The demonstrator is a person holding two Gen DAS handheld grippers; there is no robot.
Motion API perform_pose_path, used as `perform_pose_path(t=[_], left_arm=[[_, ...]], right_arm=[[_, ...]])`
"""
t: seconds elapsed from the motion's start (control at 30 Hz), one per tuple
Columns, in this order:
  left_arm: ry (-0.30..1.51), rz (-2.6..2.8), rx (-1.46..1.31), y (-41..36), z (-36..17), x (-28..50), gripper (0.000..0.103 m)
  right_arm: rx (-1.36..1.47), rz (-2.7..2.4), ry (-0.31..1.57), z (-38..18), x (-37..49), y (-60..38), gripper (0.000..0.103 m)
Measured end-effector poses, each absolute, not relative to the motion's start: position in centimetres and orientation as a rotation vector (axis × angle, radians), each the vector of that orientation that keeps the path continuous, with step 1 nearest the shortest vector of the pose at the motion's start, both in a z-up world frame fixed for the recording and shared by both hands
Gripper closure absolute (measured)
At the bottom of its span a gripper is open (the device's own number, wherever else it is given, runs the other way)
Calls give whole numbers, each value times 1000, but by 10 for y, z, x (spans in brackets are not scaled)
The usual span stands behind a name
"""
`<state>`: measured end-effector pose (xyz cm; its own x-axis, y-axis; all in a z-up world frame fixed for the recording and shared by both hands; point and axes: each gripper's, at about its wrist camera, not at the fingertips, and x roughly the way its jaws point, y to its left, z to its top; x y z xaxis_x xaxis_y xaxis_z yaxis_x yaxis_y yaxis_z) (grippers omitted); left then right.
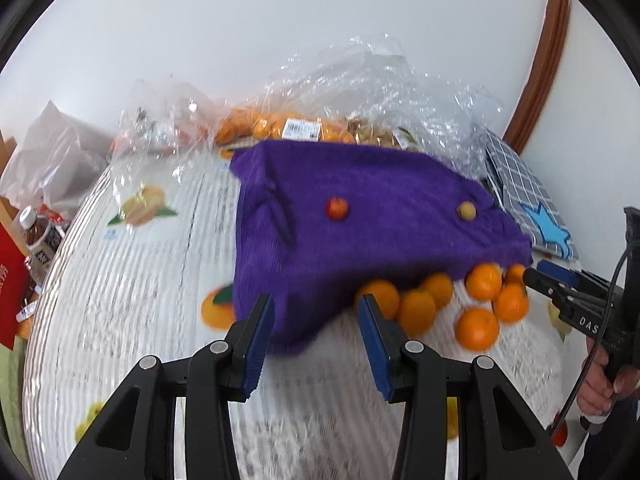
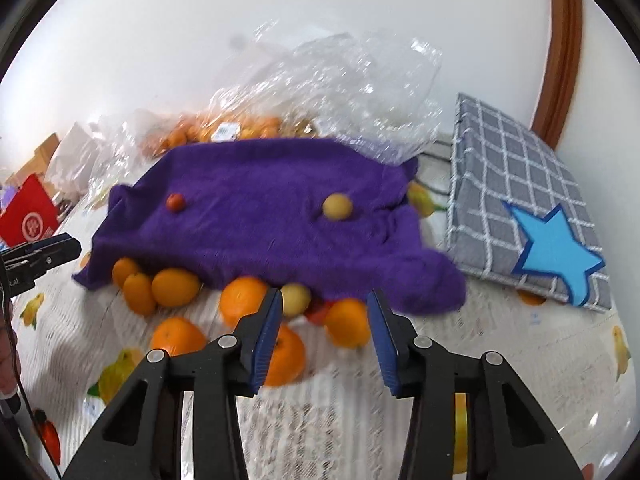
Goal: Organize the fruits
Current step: 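Move both grippers back down toward the oranges beside the towel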
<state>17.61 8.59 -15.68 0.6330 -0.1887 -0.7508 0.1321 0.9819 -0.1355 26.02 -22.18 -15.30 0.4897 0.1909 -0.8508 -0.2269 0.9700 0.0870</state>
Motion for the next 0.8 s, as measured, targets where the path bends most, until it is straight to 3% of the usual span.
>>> perform_pose_path(t=[0.67,0.77,0.8], left_arm=[[908,-205,-146,72,-181,148,61],[898,-203,-137,66,-181,151,61],[897,-207,-139,65,-181,152,61]], right_arm=[[34,499,1096,-180,247,-203,51],[11,513,1110,-184,250,-198,51],[9,519,1116,-186,251,-197,55]])
